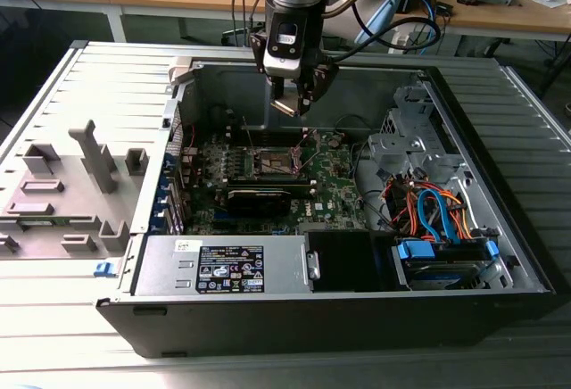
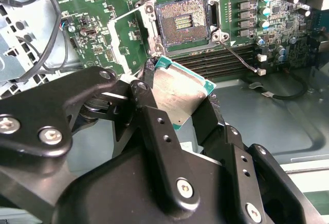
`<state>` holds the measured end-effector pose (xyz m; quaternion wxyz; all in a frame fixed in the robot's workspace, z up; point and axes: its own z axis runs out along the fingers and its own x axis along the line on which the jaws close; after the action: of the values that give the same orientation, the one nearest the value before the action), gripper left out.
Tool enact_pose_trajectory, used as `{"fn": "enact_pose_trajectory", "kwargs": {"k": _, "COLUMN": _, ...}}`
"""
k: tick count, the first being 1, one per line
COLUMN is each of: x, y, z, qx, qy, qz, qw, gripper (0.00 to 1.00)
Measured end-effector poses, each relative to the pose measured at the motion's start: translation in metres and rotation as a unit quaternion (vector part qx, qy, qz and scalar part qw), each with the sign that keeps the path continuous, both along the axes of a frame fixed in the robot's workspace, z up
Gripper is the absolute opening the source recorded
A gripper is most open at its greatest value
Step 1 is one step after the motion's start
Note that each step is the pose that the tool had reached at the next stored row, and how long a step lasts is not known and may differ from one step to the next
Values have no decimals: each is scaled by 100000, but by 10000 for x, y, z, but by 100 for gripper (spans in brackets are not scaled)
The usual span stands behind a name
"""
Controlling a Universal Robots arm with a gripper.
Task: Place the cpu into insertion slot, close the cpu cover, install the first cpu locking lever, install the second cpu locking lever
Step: 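Place the cpu into insertion slot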
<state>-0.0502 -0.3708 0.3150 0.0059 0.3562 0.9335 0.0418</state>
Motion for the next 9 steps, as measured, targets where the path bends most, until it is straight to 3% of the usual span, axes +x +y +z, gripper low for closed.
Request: {"fn": "enact_pose_trajectory", "kwargs": {"k": 9, "x": 0, "y": 0, "z": -1, "qx": 2, "qy": -1, "qz": -278, "qw": 100000, "gripper": 54}}
